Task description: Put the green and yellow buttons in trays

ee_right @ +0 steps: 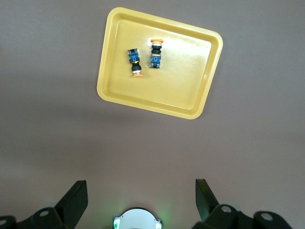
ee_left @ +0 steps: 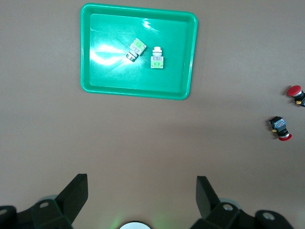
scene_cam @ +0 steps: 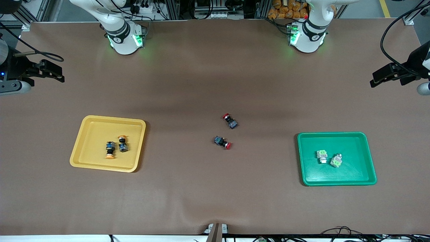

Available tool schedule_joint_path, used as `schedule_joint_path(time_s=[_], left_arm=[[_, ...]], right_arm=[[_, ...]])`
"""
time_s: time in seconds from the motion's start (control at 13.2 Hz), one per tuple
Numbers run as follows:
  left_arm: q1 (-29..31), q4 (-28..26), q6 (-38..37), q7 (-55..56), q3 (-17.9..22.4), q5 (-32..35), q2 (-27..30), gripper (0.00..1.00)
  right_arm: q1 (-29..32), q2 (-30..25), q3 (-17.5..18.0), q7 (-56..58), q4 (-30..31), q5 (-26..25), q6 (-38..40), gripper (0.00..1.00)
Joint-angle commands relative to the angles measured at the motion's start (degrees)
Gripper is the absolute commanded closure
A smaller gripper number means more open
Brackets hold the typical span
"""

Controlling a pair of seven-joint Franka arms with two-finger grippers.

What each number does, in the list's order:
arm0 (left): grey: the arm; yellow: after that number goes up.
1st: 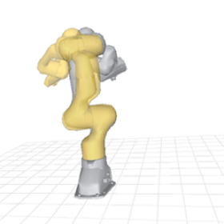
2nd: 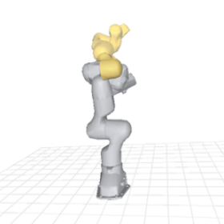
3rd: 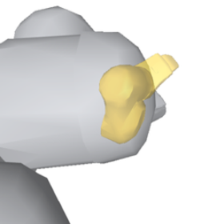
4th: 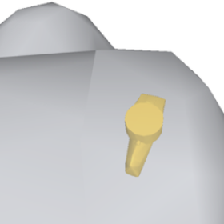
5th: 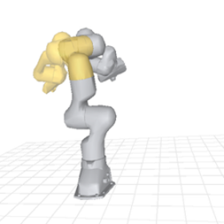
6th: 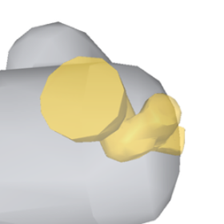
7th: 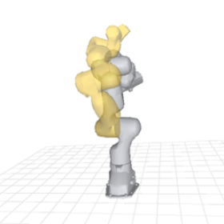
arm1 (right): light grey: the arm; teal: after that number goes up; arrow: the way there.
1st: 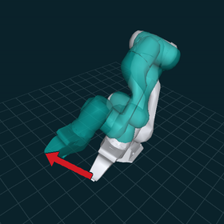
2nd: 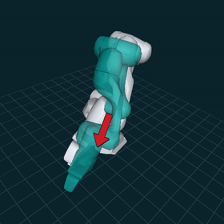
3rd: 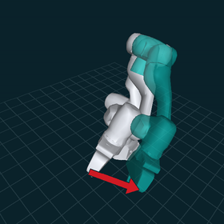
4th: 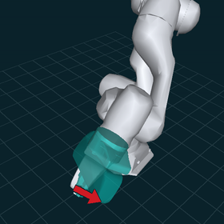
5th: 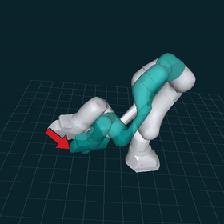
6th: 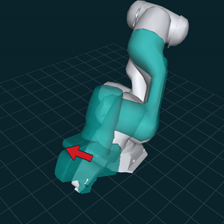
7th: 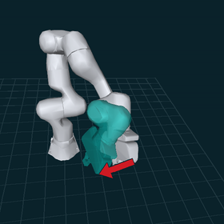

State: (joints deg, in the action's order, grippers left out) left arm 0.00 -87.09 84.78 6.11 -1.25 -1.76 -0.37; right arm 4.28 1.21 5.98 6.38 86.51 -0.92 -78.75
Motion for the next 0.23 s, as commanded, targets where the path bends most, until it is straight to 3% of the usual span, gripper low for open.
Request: schedule_joint_path(time_s=[0.0, 0.15], left_arm=[[0.35, 0.52, -0.05, -0.48, -0.33, 0.79, -0.16, 0.0], [0.35, 0.52, -0.14, -0.4, -0.24, 0.79, -0.16, 0.0]], right_arm=[[0.81, -1.56, 0.61, -0.4, 1.47, 1.1, -0.17, 0.0], [0.81, -1.56, 0.61, -0.4, 1.56, 1.1, -0.26, 0.0]])
